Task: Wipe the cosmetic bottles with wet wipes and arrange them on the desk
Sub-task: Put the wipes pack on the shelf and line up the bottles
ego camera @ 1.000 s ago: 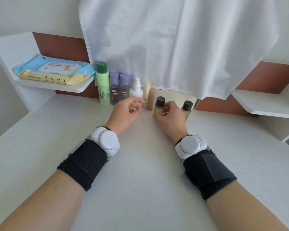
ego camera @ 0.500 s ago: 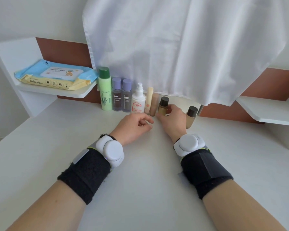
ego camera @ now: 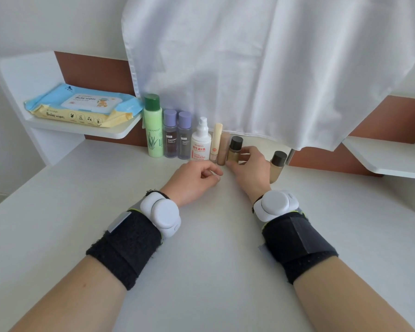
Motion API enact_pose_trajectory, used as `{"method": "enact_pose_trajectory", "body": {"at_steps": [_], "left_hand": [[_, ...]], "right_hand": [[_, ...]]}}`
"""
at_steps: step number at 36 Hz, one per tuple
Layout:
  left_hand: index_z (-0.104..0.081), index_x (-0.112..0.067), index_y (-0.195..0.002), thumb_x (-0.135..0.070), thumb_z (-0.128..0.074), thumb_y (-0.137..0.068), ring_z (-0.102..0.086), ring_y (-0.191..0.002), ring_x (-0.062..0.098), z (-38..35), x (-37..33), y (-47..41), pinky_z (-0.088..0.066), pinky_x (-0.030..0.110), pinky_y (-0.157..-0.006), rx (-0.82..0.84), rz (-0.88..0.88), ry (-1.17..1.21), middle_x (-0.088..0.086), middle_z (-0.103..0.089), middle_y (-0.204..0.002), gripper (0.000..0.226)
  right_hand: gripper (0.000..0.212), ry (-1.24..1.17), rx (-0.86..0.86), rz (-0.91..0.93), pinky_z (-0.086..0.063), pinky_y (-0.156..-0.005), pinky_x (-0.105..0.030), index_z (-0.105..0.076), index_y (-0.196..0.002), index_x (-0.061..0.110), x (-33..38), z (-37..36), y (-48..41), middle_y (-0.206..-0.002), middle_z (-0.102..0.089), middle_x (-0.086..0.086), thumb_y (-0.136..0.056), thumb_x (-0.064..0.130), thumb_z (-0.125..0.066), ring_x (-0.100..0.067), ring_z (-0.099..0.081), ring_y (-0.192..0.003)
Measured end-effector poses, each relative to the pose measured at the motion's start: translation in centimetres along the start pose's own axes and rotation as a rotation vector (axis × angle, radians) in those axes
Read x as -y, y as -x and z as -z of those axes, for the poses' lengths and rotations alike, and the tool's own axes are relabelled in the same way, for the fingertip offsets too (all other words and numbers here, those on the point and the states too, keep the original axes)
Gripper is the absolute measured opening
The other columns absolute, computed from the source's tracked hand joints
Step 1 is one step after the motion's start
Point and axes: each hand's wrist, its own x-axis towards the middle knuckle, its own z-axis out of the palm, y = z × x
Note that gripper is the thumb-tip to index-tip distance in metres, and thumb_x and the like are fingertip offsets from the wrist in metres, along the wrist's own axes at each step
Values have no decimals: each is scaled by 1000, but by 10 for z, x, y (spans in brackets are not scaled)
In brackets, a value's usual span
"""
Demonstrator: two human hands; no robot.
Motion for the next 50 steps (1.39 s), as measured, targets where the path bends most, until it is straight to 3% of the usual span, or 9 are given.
{"method": "enact_pose_trajectory", "body": {"at_steps": [7, 17, 22, 26, 35, 40, 43, 45, 50], "left_hand": [[-68, -32, -91, -20, -65, -87, -64, -84, 11, 0, -1, 0, -49, 32, -90, -1, 5, 5, -11, -66, -77, 13], [-68, -31, -92, -20, -64, -88, -65, -87, 13, 0, -3, 0, -48, 30, -89, 11, 12, 13, -9, -67, -79, 12], [-68, -30, -93, -19, -63, -88, -65, -86, 13, 1, -4, 2, -48, 30, -89, 20, 10, 22, -5, -68, -82, 12], [-69, -27, -94, -19, -63, -88, -66, -89, 16, 2, -6, 3, -49, 33, -90, 16, 13, 2, 0, -70, -86, 12], [-68, -32, -90, -23, -64, -86, -59, -85, 11, -4, -12, 11, -47, 29, -88, -32, 17, -117, -12, -62, -84, 11], [-69, -28, -89, -19, -64, -85, -58, -82, 12, -9, -18, 17, -45, 25, -80, -58, 26, -174, -9, -63, -84, 11], [-71, -22, -92, -15, -60, -85, -60, -88, 18, -13, -22, 18, -47, 29, -83, -92, -6, -250, -4, -66, -90, 14], [-70, -20, -94, -14, -57, -86, -56, -96, 23, -21, -27, 19, -45, 33, -84, -105, -84, -385, 0, -65, -96, 17], [-69, -19, -96, -18, -53, -87, -52, -102, 25, -39, -36, 16, -43, 34, -83, -120, -186, -493, 1, -62, -99, 18]], "right_hand": [[37, 13, 7, -10, -48, -90, -34, -59, -116, 16, 0, -1, -1, -109, -70, -1, -83, 24, -73, -20, -63, -98], [39, 15, 8, -3, -47, -90, -33, -58, -120, 15, 1, -1, 1, -113, -70, -1, -84, 24, -72, -21, -64, -99], [54, 47, 17, 10, -43, -91, -28, -48, -134, 13, 2, 0, 4, -128, -62, -5, -86, 23, -70, -22, -63, -103], [64, 105, -3, 77, -44, -95, -35, -37, -142, 10, 5, -3, 19, -134, -52, -11, -86, 18, -67, -29, -58, -111], [43, 126, -258, 317, -30, -73, -19, -53, -125, 8, -3, 25, 45, -112, -55, -8, -85, 8, -66, -26, -56, -100], [53, 103, -415, 210, -29, -79, -21, -51, -124, 7, -15, 47, 43, -113, -53, -10, -79, 18, -76, -29, -47, -107], [76, 120, -373, 91, -33, -97, -29, -44, -133, 7, -20, 52, 36, -125, -47, -12, -73, 32, -82, -28, -41, -120], [82, 131, -323, 21, -34, -99, -32, -40, -136, 7, -22, 51, 33, -132, -43, -11, -72, 37, -83, -27, -40, -124], [68, 117, -202, -42, -35, -92, -31, -41, -130, 7, -28, 49, 25, -130, -47, -12, -79, 32, -78, -29, -45, -121]]}}
